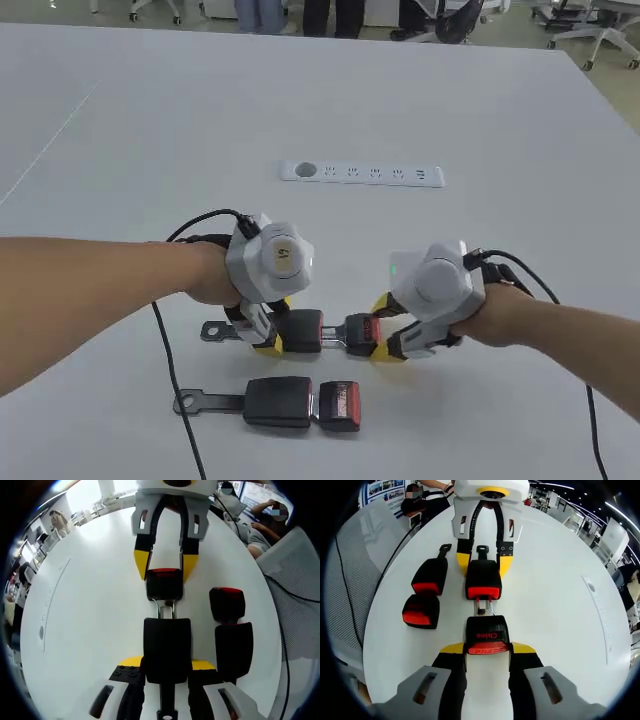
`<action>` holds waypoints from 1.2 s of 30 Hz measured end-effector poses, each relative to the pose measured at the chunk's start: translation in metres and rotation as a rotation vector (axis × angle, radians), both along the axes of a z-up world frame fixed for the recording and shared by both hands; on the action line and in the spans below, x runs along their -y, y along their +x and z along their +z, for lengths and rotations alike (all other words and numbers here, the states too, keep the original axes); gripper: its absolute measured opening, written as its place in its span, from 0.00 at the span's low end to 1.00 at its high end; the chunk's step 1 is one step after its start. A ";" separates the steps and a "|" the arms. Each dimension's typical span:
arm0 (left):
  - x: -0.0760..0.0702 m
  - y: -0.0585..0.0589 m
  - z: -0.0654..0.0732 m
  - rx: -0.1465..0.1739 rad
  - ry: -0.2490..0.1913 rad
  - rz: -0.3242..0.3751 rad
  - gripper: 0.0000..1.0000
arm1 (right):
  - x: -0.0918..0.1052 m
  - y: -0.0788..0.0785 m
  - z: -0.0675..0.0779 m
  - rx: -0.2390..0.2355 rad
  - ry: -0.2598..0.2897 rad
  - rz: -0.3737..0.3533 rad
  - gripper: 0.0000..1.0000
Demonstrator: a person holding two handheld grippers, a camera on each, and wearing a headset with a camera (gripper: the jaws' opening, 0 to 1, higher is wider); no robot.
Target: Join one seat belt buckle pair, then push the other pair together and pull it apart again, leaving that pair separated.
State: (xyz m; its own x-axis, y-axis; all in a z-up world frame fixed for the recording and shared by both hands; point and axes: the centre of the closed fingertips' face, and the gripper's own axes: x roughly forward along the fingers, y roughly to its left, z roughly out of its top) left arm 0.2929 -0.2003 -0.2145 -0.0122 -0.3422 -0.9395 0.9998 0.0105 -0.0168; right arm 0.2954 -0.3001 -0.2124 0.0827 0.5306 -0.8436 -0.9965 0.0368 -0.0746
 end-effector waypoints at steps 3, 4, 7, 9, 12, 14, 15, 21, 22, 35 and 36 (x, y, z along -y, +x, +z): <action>0.000 -0.001 0.001 0.000 -0.001 0.002 0.33 | 0.004 0.001 0.000 0.000 -0.004 -0.002 0.30; 0.000 -0.001 0.001 0.000 -0.002 0.004 0.33 | 0.006 0.001 0.000 -0.001 -0.007 -0.003 0.30; 0.000 -0.001 0.000 0.000 -0.002 0.006 0.33 | 0.011 0.002 -0.001 -0.001 -0.013 -0.003 0.30; 0.000 -0.001 0.000 0.000 -0.001 0.007 0.33 | 0.013 0.001 -0.001 -0.002 -0.018 -0.005 0.30; 0.001 -0.002 0.002 0.000 0.000 0.007 0.33 | 0.020 0.002 -0.003 -0.004 -0.025 -0.008 0.30; 0.001 -0.002 0.003 0.001 0.001 0.007 0.33 | 0.022 0.002 -0.003 -0.004 -0.030 -0.007 0.30; 0.001 -0.002 0.003 0.001 0.001 0.007 0.33 | 0.023 0.001 -0.003 -0.006 -0.031 -0.007 0.30; 0.001 0.000 0.001 0.000 0.001 0.010 0.33 | 0.029 0.000 -0.001 -0.005 -0.038 -0.011 0.30; 0.000 0.000 0.001 0.000 0.001 0.010 0.33 | 0.031 0.001 -0.001 -0.006 -0.039 -0.014 0.30; -0.001 0.002 0.000 0.001 0.004 0.004 0.34 | 0.045 0.000 0.001 -0.010 -0.053 -0.018 0.31; -0.001 0.003 -0.001 0.000 0.003 0.006 0.34 | 0.046 0.001 0.001 -0.014 -0.053 -0.022 0.31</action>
